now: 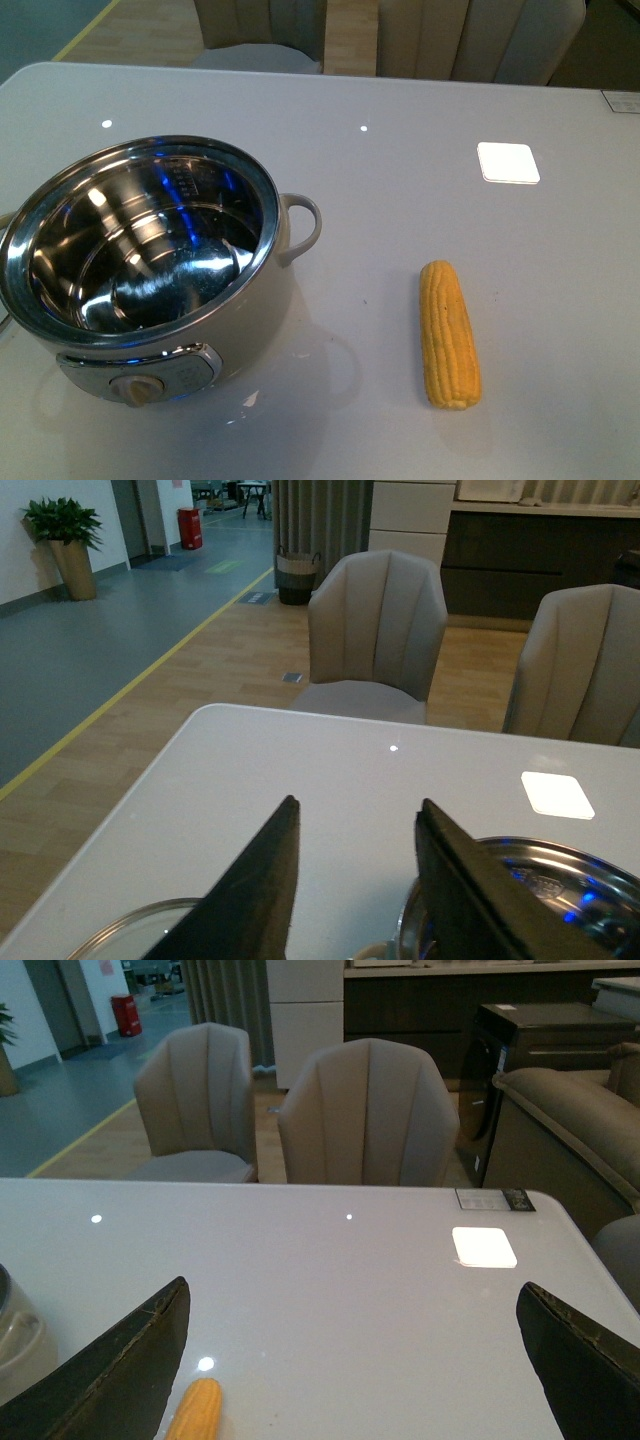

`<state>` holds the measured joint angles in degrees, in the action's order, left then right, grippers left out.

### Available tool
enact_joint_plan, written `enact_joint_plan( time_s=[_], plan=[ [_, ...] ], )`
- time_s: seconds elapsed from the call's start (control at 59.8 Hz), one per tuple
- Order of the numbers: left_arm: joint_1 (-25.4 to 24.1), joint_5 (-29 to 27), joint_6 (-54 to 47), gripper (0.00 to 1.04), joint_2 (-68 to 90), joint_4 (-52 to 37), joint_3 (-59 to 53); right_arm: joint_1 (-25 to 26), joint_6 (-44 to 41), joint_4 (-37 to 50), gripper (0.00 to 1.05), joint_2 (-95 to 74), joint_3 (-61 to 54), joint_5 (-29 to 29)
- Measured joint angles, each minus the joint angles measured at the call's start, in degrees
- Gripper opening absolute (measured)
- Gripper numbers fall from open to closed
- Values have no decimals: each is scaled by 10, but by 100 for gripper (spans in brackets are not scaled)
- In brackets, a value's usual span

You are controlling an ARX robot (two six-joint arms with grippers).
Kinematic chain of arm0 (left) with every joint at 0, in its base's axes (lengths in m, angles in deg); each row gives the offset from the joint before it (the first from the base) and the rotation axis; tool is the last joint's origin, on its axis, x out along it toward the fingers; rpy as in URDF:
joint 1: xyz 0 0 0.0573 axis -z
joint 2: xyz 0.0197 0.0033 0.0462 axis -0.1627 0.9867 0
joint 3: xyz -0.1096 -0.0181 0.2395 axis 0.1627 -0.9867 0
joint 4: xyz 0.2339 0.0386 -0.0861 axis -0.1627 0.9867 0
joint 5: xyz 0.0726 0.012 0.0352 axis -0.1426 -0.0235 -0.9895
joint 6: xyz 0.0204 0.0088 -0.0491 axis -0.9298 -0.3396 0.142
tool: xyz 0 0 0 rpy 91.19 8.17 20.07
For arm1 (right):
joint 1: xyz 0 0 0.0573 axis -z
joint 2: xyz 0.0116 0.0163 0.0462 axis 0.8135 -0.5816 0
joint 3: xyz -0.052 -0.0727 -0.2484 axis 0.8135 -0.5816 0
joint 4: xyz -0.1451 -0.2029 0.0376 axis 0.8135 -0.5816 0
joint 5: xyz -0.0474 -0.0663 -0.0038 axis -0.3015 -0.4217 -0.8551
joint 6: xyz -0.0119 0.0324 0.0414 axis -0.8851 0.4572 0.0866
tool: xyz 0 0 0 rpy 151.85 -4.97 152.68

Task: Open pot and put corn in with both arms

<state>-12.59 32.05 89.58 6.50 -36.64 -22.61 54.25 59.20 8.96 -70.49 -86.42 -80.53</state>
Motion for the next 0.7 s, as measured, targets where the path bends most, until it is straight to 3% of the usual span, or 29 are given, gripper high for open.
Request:
enact_joint_plan(
  time_s=[0.134, 0.284, 0.602, 0.703],
  plan=[
    [55, -59, 2, 3, -101, 64, -42, 0, 0, 0, 96, 0, 0, 1],
    [105, -103, 1, 3, -209, 145, -66, 0, 0, 0, 96, 0, 0, 0],
    [156, -154, 1, 3, -357, 271, -81, 0, 0, 0, 96, 0, 0, 0],
    [201, -209, 1, 3, -398, 310, -81, 0, 0, 0, 96, 0, 0, 0]
  ],
)
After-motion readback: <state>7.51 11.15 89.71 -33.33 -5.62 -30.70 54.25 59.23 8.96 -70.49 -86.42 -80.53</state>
